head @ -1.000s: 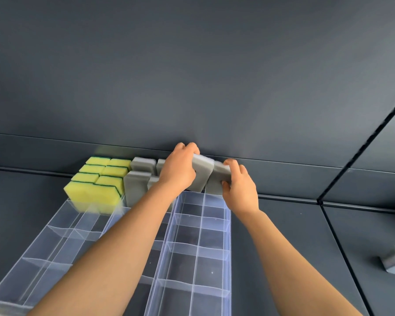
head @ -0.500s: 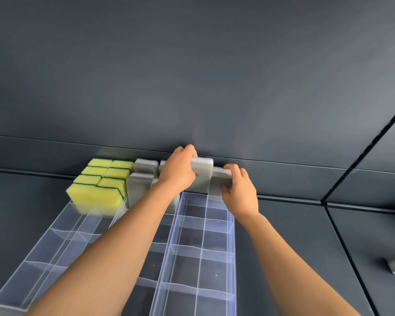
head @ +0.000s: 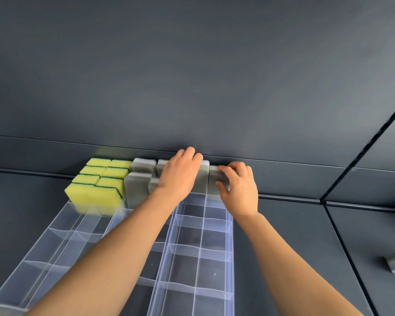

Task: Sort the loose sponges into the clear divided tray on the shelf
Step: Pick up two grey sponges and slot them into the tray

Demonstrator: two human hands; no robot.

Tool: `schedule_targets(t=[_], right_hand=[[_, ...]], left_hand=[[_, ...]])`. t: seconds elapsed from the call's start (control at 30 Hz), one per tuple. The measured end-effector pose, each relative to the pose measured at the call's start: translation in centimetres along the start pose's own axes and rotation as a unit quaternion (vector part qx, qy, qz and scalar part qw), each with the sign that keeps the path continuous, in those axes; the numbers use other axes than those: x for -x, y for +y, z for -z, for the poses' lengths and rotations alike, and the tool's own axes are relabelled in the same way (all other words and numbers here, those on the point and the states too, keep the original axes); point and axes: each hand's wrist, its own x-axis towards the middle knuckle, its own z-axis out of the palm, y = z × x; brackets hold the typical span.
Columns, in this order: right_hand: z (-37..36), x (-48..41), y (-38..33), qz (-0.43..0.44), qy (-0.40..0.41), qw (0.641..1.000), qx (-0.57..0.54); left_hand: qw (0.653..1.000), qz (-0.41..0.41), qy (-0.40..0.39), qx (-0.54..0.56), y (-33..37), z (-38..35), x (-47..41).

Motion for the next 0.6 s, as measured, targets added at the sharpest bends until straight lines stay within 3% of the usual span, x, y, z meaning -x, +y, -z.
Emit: schedule_targets(t=[0.13, 0.6], right_hand=[[0.1, -0.1, 0.1, 0.017, 0.006, 1.0, 0.002], [0.4, 0.1, -0.9, 0.022, 0.025, 0.999, 0.043]], left_hand=[[0.999, 0.007, -0.044, -0.005, 0.3, -0.5, -0.1], [0.997, 0.015, -0.055, 0.052, -0.3, -0.2, 0.8]])
